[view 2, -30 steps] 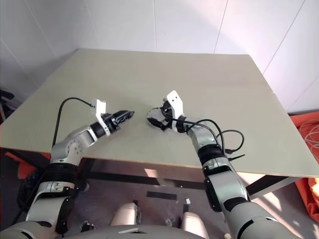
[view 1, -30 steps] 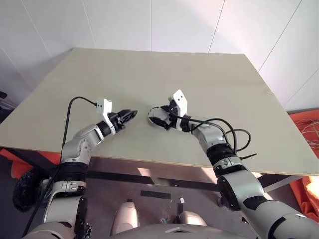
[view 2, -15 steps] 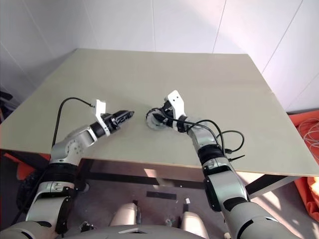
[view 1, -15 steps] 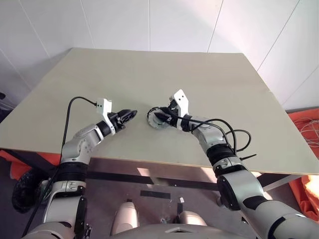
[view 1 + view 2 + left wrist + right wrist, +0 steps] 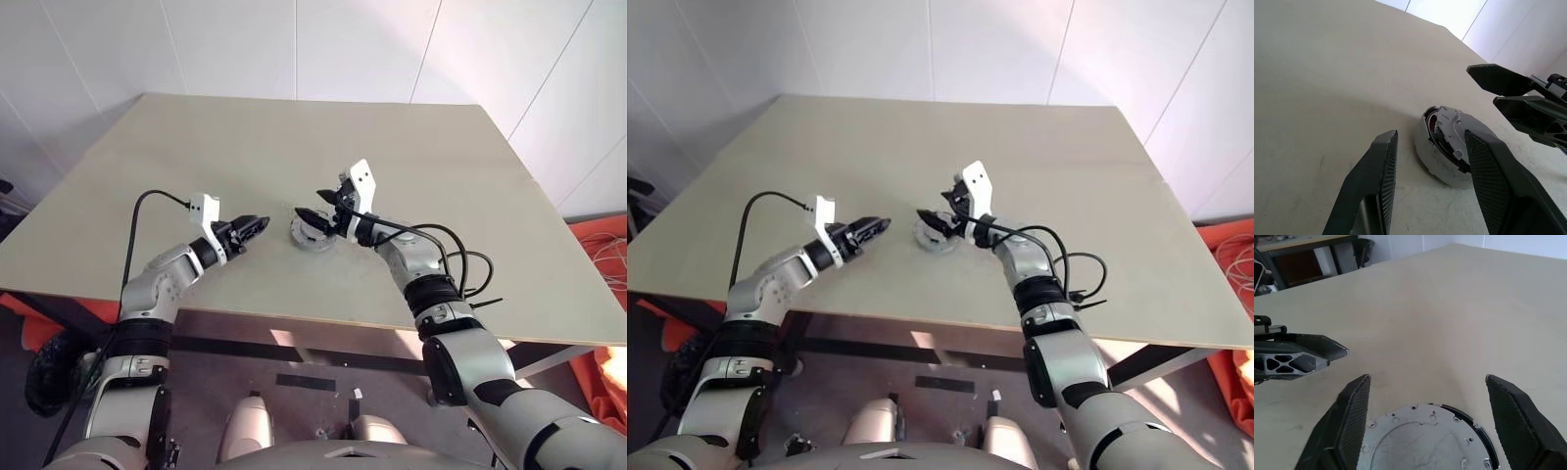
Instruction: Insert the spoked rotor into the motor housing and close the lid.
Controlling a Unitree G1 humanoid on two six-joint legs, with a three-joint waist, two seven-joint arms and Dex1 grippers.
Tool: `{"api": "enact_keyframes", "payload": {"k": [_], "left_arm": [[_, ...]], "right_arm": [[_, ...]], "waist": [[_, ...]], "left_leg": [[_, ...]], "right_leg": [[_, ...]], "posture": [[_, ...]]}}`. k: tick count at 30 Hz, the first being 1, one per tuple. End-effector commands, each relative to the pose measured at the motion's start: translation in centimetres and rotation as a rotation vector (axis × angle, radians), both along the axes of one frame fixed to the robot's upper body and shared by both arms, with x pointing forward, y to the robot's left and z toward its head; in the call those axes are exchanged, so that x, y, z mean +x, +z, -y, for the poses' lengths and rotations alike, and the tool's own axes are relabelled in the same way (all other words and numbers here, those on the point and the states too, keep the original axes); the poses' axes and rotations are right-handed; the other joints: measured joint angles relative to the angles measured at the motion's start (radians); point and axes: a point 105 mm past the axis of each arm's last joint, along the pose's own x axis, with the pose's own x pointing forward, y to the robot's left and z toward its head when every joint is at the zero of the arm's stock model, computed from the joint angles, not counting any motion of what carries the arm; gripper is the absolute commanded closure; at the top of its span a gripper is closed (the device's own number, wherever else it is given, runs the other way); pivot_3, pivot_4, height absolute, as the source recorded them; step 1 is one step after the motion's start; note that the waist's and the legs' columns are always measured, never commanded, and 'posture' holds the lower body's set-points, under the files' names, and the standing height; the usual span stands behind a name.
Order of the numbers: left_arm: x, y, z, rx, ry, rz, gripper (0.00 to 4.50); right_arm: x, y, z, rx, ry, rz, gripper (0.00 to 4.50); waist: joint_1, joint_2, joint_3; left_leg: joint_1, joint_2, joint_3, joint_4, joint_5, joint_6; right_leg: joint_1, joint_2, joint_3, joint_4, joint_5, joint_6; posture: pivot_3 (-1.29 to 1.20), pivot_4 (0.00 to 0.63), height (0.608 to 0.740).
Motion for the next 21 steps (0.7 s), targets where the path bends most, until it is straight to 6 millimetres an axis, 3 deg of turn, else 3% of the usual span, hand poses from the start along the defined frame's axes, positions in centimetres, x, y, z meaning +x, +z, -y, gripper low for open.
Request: {"api": "enact_keyframes", "payload": {"k": [1, 11, 21], "left_arm": [[0.2, 1.7, 0.2, -0.001, -0.011, 0.063, 2.20], [0.2, 1.8, 0.2, -0.002, -0.012, 0.064, 2.20], [0.2, 1.9, 0.0, -0.002, -0.009, 0.067, 2.20]], "right_arm": [[-1.0, 1.2, -0.7, 0.028, 0.083, 0.037, 0.03], [-0.9, -2.0, 0.1, -0.074, 0.038, -0.009, 0.03], [-0.4, -2.5, 0.8, -0.049, 0.004, -0.048, 0.03]], "waist": [[0.000, 0.000, 0.000], [0.000, 0.000, 0.000], [0.000, 0.000, 0.000]], "left_leg": [[0.000, 0.000, 0.000, 0.000, 0.000, 0.000], [0.000, 0.000, 0.000, 0.000, 0.000, 0.000], [0.000, 0.000, 0.000, 0.000, 0.000, 0.000]], "right_leg": [[0.000, 0.000, 0.000, 0.000, 0.000, 0.000], [0.000, 0.000, 0.000, 0.000, 0.000, 0.000], [0.000, 0.000, 0.000, 0.000, 0.000, 0.000]], "posture": [[0.00, 0.000, 0.740], [0.00, 0.000, 0.740], [0.00, 0.000, 0.740]]}}
